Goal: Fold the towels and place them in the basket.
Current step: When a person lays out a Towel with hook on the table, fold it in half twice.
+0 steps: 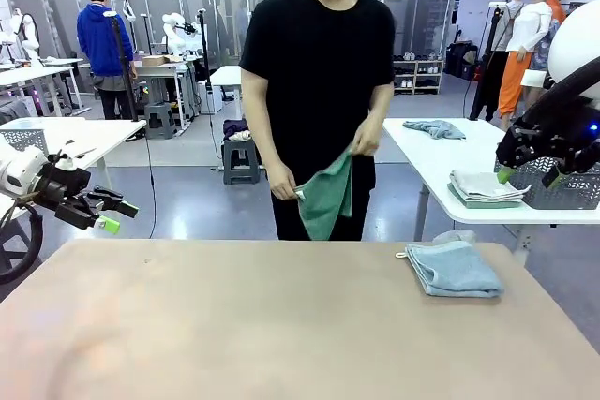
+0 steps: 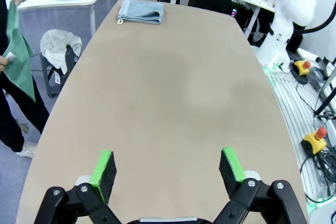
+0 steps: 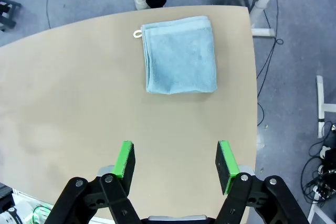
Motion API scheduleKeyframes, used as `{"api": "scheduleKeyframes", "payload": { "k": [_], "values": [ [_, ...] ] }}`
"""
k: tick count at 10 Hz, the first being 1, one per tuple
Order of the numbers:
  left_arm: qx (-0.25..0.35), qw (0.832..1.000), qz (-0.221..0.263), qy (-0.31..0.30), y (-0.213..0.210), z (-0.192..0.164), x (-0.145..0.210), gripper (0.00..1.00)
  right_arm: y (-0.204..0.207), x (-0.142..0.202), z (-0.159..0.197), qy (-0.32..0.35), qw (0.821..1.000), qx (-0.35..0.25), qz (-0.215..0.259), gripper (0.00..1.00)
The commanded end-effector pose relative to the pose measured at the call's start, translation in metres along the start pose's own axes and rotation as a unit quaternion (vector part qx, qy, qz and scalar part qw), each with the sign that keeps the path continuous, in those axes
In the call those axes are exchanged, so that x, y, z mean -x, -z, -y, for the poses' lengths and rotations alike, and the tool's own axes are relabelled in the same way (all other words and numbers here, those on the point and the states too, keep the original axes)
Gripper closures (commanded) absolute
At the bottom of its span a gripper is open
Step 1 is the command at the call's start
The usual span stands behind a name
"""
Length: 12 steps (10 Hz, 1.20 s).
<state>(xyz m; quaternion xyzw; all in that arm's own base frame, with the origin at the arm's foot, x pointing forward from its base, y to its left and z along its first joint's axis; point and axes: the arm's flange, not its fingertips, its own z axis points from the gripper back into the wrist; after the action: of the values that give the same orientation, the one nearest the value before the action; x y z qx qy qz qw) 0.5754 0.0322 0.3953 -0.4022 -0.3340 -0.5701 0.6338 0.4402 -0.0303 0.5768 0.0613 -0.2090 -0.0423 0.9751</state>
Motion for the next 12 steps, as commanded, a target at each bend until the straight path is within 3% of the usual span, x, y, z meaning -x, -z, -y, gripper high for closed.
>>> {"api": "scheduleKeyframes", "payload": {
  "k": [1,12],
  "values": [
    [-0.003,1.0,-0.002,0.003,-0.0001,0.0012,-0.0027,0.0,-0.0015,-0.0026,0.0005,0.002,1.0,0.001,-0.001,0.23],
    [-0.003,1.0,-0.002,0.003,-0.0001,0.0012,-0.0027,0.0,-0.0015,-0.0026,0.0005,0.002,1.0,0.001,-0.001,0.23]
  ]
}}
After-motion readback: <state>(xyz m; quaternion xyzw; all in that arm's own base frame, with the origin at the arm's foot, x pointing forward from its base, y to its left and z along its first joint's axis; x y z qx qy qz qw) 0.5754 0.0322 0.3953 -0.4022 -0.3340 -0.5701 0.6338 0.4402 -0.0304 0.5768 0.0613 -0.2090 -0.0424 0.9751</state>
